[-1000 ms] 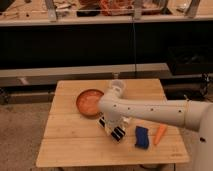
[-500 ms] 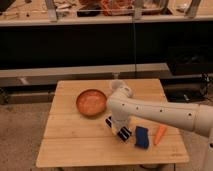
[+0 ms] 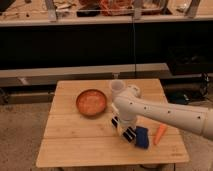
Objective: Place the eraser on the white sponge
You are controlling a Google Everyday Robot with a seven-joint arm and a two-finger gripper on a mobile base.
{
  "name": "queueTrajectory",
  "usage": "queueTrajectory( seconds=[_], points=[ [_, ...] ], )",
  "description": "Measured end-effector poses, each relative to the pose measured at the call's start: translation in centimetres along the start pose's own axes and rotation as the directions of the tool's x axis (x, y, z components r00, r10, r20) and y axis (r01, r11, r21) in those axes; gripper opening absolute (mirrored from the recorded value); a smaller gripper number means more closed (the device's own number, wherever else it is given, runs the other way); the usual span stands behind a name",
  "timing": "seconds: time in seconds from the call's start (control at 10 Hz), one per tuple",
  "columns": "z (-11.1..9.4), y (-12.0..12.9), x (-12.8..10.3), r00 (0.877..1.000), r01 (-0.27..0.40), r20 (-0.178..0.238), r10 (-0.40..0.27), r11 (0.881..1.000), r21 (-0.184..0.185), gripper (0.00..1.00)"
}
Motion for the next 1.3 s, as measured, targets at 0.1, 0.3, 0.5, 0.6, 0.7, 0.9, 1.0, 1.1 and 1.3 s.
queueTrajectory(
  seconds=[0.1, 0.3, 0.5, 0.6, 0.7, 0.9, 1.0, 1.1, 1.3],
  points=[
    [0.0, 0.1, 0.0, 1.000, -0.007, 0.002, 0.007, 1.000, 0.006, 0.05],
    [0.2, 1.0, -0.4, 1.000, -0.021, 0.005, 0.021, 1.000, 0.015, 0.05],
    [0.3, 1.8, -0.9, 0.999, -0.039, 0.008, 0.039, 0.999, 0.025, 0.05],
    [0.4, 1.8, -0.9, 0.999, -0.044, 0.009, 0.043, 0.999, 0.030, 0.05],
    [0.5, 2.2, -1.1, 0.999, -0.053, 0.009, 0.053, 0.998, 0.034, 0.05],
    [0.7, 3.0, -1.4, 0.998, -0.065, 0.010, 0.065, 0.997, 0.040, 0.05],
    [0.7, 3.2, -1.6, 0.997, -0.071, 0.010, 0.071, 0.996, 0.046, 0.05],
    [0.7, 3.2, -1.6, 0.997, -0.073, 0.009, 0.073, 0.996, 0.050, 0.05],
    [0.9, 3.7, -2.1, 0.997, -0.083, 0.009, 0.082, 0.995, 0.060, 0.05]
  ],
)
